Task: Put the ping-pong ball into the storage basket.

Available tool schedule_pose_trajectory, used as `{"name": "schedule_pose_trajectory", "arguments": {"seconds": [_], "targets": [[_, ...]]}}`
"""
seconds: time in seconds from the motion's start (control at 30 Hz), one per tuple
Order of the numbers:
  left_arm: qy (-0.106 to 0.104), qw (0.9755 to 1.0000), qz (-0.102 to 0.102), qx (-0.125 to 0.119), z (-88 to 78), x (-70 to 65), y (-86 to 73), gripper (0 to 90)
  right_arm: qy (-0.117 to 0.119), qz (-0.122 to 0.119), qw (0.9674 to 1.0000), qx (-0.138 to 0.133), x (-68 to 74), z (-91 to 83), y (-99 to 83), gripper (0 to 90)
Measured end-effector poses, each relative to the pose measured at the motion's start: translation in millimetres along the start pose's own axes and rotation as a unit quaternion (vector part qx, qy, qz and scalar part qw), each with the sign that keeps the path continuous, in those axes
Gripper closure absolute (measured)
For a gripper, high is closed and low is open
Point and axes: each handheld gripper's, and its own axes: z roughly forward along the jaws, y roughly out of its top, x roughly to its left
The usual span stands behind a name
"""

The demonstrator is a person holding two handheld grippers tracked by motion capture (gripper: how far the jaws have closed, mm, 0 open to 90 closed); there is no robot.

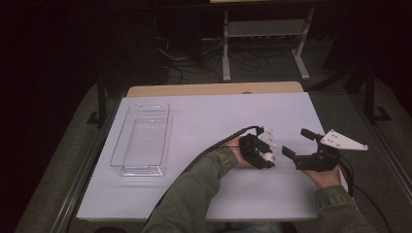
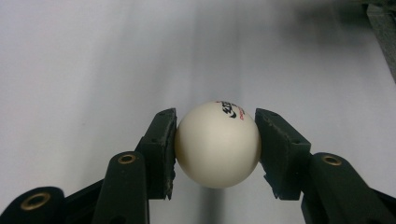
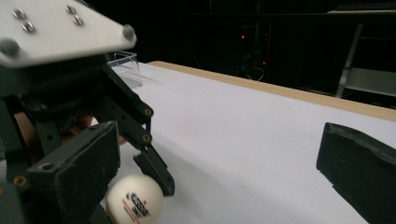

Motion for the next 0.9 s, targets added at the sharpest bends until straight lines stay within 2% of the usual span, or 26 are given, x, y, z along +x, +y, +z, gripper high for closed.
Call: {"name": "schedule_pose_trajectory", "arguments": {"seconds": [0.33,0.47,0.6,0.9], "targets": [[0.01,0.9999,-0.005,-0.01,-17.9,-1.7,2.3,50.1,0.001,0.002,1.0,0.001,-0.8,-0.3,-0.1,0.0],[0.012,0.9998,0.0,-0.014,-26.2,-6.1,4.4,50.1,0.004,0.0,1.0,0.005,0.1,1.0,-0.4,0.0],[0.02,0.9996,0.003,-0.019,-40.0,-7.7,5.2,50.1,0.006,-0.003,0.9999,0.008,0.9,2.0,-0.9,0.0],[0.039,0.9989,-0.005,-0.026,-67.4,-6.0,-1.2,50.2,0.005,-0.002,0.9999,0.01,0.9,2.1,-1.0,0.0]]}}
